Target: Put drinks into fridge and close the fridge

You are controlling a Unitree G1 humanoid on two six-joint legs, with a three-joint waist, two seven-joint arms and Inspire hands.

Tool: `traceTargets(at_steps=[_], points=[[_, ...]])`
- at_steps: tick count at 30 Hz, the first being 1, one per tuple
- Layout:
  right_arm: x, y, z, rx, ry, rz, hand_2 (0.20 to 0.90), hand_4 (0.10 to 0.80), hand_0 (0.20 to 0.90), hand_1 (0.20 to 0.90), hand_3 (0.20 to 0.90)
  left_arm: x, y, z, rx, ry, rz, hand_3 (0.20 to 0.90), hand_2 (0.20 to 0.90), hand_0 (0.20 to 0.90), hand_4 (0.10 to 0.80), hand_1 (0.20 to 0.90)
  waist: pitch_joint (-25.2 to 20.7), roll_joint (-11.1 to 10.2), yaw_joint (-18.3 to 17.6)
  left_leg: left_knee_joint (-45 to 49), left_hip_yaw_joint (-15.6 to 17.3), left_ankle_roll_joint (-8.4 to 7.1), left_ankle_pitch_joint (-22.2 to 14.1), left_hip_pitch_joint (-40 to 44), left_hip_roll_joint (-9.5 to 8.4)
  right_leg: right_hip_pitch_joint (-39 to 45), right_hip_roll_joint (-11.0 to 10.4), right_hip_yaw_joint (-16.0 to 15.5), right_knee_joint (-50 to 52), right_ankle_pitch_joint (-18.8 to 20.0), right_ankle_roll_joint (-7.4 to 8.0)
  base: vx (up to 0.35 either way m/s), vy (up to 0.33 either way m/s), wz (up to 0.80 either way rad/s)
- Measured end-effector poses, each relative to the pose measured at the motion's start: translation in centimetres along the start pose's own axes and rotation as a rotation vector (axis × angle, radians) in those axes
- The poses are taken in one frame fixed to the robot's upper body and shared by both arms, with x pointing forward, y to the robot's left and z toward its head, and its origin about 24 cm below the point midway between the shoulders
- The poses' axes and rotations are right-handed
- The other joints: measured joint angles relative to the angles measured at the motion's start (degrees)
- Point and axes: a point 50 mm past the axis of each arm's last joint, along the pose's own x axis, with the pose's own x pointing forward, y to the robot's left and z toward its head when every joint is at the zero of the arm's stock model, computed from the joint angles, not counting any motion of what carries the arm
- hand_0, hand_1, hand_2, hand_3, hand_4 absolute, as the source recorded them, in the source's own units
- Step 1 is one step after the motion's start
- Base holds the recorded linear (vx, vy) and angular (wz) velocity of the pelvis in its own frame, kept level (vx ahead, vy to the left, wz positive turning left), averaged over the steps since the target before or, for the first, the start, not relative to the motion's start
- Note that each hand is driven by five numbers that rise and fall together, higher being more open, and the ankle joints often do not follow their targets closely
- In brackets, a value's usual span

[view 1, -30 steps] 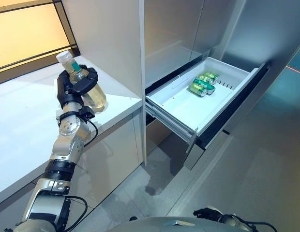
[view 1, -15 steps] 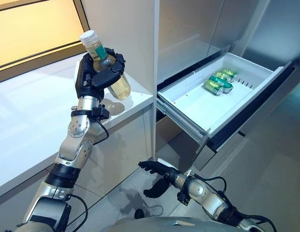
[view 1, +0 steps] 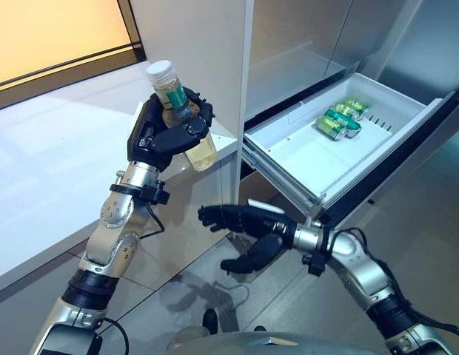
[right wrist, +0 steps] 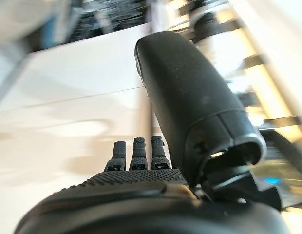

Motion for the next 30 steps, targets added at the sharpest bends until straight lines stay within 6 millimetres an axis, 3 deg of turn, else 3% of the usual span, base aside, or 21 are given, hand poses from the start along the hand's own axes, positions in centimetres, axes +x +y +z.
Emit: traceTargets(at_steps=[5, 11, 14, 17, 30], points=[[-1.2, -1.1, 3.3, -0.026, -0.173, -0.032, 0.9, 0.8, 0.9, 0.9, 0.9, 0.0, 0.4, 1.4, 0.03, -0.085, -0.07, 0.2, 0.3, 0.3, 0.1, 0.3, 0.06, -0.11, -0.01, 0.01, 0.24, 0.01, 0.0, 0.05, 0.01, -0.02, 0.01, 0.27, 0.01, 0.0, 0.0, -0.009, -0.003, -0.01], [-3.8, -3.4, 4.6, -0.087, -0.176, -0.289, 0.9, 0.8, 0.9, 0.9, 0.9, -0.3, 0.6, 4.5, 0.169, -0.2, -0.181, 0.2, 0.3, 0.3, 0.1, 0.3, 0.26, -0.44, -0.24, 0.0, 0.6, 0.0, -0.03, 0.02, 0.0, -0.31, 0.0, 0.87, 0.01, 0.01, 0.0, -0.026, -0.006, -0.04], [-4.3, -3.9, 4.9, -0.091, -0.183, -0.365, 0.9, 0.8, 0.9, 0.9, 0.9, -0.4, 0.3, 5.4, 0.188, -0.238, -0.219, 0.2, 0.3, 0.3, 0.1, 0.3, 0.26, -0.45, -0.56, 0.0, 0.63, 0.02, -0.04, -0.01, -0.03, -0.38, -0.04, 0.99, 0.02, 0.01, 0.0, -0.008, 0.0, -0.01], [-4.0, -4.0, 4.8, -0.089, -0.169, -0.386, 0.9, 0.8, 0.9, 0.9, 0.9, -0.4, 0.0, 5.2, 0.193, -0.233, -0.263, 0.2, 0.3, 0.3, 0.1, 0.3, 0.26, -0.46, -1.01, 0.01, 0.63, 0.02, -0.04, -0.01, -0.01, -0.38, -0.02, 1.0, 0.02, 0.02, -0.01, 0.0, 0.0, 0.0], [0.7, -5.4, 5.5, -0.081, -0.067, -0.305, 0.9, 0.8, 0.9, 0.9, 0.9, 0.3, -3.2, 2.5, 0.14, -0.081, -0.456, 0.2, 0.3, 0.3, 0.1, 0.3, 0.26, -0.45, -1.34, 0.02, 0.54, 0.01, -0.03, 0.56, 0.02, 0.29, 0.02, 0.92, 0.02, 0.04, -0.01, 0.008, 0.0, 0.0]])
